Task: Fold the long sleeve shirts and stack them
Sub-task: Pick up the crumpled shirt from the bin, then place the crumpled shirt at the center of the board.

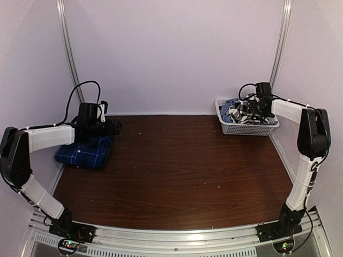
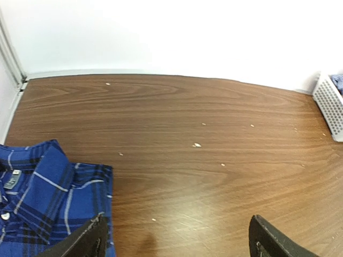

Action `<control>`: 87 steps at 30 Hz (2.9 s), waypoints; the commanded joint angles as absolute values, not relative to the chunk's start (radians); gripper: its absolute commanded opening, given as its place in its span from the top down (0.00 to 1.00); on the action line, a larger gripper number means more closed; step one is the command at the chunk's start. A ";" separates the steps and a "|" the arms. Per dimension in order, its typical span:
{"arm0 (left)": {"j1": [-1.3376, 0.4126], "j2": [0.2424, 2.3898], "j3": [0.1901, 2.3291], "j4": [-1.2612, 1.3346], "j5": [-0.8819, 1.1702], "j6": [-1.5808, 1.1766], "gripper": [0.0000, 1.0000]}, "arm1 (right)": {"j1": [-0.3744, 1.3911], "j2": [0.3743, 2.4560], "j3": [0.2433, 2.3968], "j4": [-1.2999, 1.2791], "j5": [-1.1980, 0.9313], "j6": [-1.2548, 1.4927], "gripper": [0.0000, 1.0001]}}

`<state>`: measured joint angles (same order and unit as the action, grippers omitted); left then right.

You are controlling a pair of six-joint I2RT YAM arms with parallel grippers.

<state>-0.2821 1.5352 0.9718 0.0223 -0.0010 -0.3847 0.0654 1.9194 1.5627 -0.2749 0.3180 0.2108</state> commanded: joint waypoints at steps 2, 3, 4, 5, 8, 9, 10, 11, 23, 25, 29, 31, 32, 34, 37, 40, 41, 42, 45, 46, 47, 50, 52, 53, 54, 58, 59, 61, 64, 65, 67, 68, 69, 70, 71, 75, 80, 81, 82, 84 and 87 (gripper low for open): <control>-0.324 1.488 0.934 0.057 0.040 -0.399 0.07 | -0.017 2.013 1.653 -0.345 0.304 0.204 0.04; -0.328 1.486 0.931 0.056 0.039 -0.399 0.07 | -0.030 2.031 1.668 -0.355 0.285 0.207 0.06; -0.333 1.484 0.929 0.054 0.038 -0.399 0.07 | -0.039 2.047 1.681 -0.364 0.269 0.209 0.08; -0.336 1.484 0.928 0.052 0.038 -0.400 0.07 | -0.047 2.065 1.689 -0.367 0.256 0.210 0.10; -0.345 1.485 0.927 0.049 0.035 -0.403 0.07 | -0.066 2.089 1.695 -0.360 0.189 0.214 0.23; -0.347 1.487 0.927 0.049 0.035 -0.402 0.07 | -0.069 2.093 1.695 -0.357 0.175 0.215 0.28; -0.349 1.489 0.927 0.049 0.035 -0.402 0.07 | -0.072 2.096 1.695 -0.352 0.166 0.214 0.35; -0.351 1.490 0.928 0.049 0.035 -0.402 0.07 | -0.073 2.097 1.696 -0.348 0.155 0.211 0.40; -0.364 1.492 0.924 0.031 0.026 -0.405 0.07 | -0.054 1.819 1.546 -0.241 0.030 0.237 1.00; -0.366 1.493 0.922 0.032 0.024 -0.409 0.07 | -0.042 1.745 1.509 -0.218 -0.011 0.252 1.00; -0.376 1.493 0.920 0.032 0.026 -0.409 0.07 | -0.003 1.612 1.466 -0.187 -0.123 0.284 1.00; -0.380 1.492 0.921 0.032 0.027 -0.410 0.07 | 0.046 1.559 1.477 -0.194 -0.151 0.292 1.00; -0.382 1.490 0.920 0.031 0.028 -0.410 0.07 | 0.067 1.535 1.492 -0.203 -0.168 0.296 1.00; -0.386 1.485 0.919 0.029 0.029 -0.410 0.07 | 0.125 1.489 1.532 -0.220 -0.214 0.306 1.00; -0.390 1.473 0.916 0.031 0.033 -0.411 0.07 | 0.231 1.431 1.626 -0.254 -0.257 0.314 1.00; -0.394 1.458 0.911 0.035 0.034 -0.412 0.07 | 0.331 1.400 1.725 -0.282 -0.355 0.329 1.00; -0.396 1.452 0.907 0.037 0.033 -0.414 0.07 | 0.353 1.391 1.763 -0.284 -0.410 0.354 1.00; -0.397 1.446 0.904 0.040 0.034 -0.415 0.07 | 0.369 1.388 1.785 -0.282 -0.462 0.375 1.00; -0.397 1.428 0.895 0.044 0.032 -0.417 0.07 | 0.411 1.352 1.818 -0.243 -0.589 0.442 1.00; -0.397 1.423 0.892 0.044 0.030 -0.417 0.07 | 0.416 1.338 1.820 -0.223 -0.621 0.469 1.00; -0.397 1.419 0.890 0.044 0.027 -0.417 0.07 | 0.421 1.325 1.820 -0.198 -0.650 0.491 1.00; -0.399 1.407 0.880 0.047 0.021 -0.419 0.06 | 0.423 1.290 1.819 -0.165 -0.714 0.541 1.00; -0.399 1.401 0.876 0.049 0.021 -0.420 0.07 | 0.423 1.274 1.813 -0.133 -0.742 0.578 1.00; -0.399 1.402 0.876 0.049 0.021 -0.420 0.06 | 0.424 1.273 1.814 -0.118 -0.757 0.595 1.00; -0.399 1.403 0.876 0.049 0.021 -0.420 0.06 | 0.425 1.276 1.815 -0.099 -0.776 0.616 1.00; -0.399 1.401 0.872 0.053 0.021 -0.426 0.07 | 0.427 1.312 1.817 -0.021 -0.845 0.707 1.00; -0.399 1.399 0.869 0.054 0.023 -0.428 0.07 | 0.430 1.327 1.815 -0.005 -0.860 0.740 1.00; -0.400 1.395 0.867 0.056 0.027 -0.428 0.06 | 0.449 1.362 1.819 0.052 -0.883 0.775 1.00; -0.402 1.380 0.852 0.073 0.049 -0.419 0.06 | 0.482 1.436 1.856 0.053 -0.920 0.786 1.00; -0.403 1.373 0.845 0.083 0.052 -0.416 0.06 | 0.484 1.452 1.863 0.050 -0.932 0.786 1.00; -0.406 1.358 0.833 0.091 0.056 -0.409 0.06 | 0.479 1.465 1.866 0.022 -0.932 0.754 1.00; -0.406 1.350 0.828 0.093 0.057 -0.405 0.06 | 0.471 1.468 1.870 -0.022 -0.903 0.720 1.00; -0.406 1.344 0.825 0.093 0.057 -0.403 0.06 | 0.457 1.471 1.871 -0.081 -0.866 0.677 1.00; -0.407 1.338 0.821 0.094 0.058 -0.400 0.06 | 0.446 1.474 1.867 -0.142 -0.827 0.631 1.00; -0.408 1.333 0.818 0.095 0.061 -0.397 0.06 | 0.435 1.478 1.859 -0.204 -0.778 0.582 1.00; -0.414 1.327 0.808 0.099 0.067 -0.389 0.06 | 0.385 1.494 1.748 -0.386 -0.505 0.419 0.99; -0.437 1.334 0.796 0.101 0.068 -0.371 0.06 | 0.347 1.544 1.546 -0.474 -0.196 0.304 0.95; -0.444 1.336 0.792 0.103 0.067 -0.367 0.06 | 0.343 1.551 1.511 -0.473 -0.146 0.291 0.93; -0.453 1.337 0.786 0.106 0.066 -0.364 0.06 | 0.337 1.562 1.480 -0.472 -0.093 0.279 0.89; -0.473 1.342 0.775 0.110 0.065 -0.357 0.06 | 0.324 1.595 1.450 -0.485 0.006 0.258 0.82; -0.534 1.351 0.757 0.113 0.043 -0.343 0.06 | 0.320 1.608 1.425 -0.499 0.118 0.235 0.63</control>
<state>-0.4725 1.3445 0.7830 0.0608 0.0509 -0.3786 0.3286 1.6230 1.4406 -0.4683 -0.1371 0.3058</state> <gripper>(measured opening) 0.939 0.277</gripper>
